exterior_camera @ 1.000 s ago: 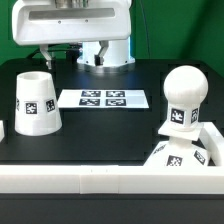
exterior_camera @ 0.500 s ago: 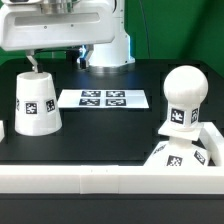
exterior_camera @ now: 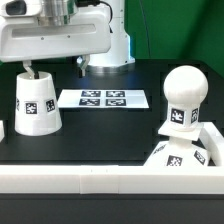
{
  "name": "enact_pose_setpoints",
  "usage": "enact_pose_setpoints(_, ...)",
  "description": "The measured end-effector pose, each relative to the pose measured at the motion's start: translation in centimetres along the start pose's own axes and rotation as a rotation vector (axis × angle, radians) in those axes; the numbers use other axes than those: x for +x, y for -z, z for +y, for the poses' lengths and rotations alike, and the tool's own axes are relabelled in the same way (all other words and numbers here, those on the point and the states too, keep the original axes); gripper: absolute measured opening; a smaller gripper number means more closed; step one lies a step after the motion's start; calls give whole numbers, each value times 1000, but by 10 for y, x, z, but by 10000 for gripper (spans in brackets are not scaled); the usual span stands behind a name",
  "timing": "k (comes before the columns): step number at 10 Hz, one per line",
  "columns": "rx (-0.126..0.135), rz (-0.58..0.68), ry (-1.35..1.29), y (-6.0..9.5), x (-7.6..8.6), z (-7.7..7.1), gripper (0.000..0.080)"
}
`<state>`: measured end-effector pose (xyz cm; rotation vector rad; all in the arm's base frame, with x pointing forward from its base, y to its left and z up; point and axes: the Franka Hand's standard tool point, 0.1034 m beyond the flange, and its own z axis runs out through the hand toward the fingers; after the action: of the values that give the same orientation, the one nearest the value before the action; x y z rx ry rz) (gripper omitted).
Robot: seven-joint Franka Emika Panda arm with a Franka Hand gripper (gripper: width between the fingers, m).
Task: Assemble lamp
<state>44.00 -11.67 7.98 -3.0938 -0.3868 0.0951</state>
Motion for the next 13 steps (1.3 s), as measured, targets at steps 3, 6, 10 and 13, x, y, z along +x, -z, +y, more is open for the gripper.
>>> enact_pose_setpoints(3, 3, -9, 0, -4, -2, -1, 569)
enact_pose_setpoints(6, 6, -18, 1, -8, -4, -1, 296)
enact_pose_setpoints(10, 8, -20, 10, -9, -2, -6, 42)
enact_pose_setpoints(13, 23, -23, 9, -9, 6, -23, 42)
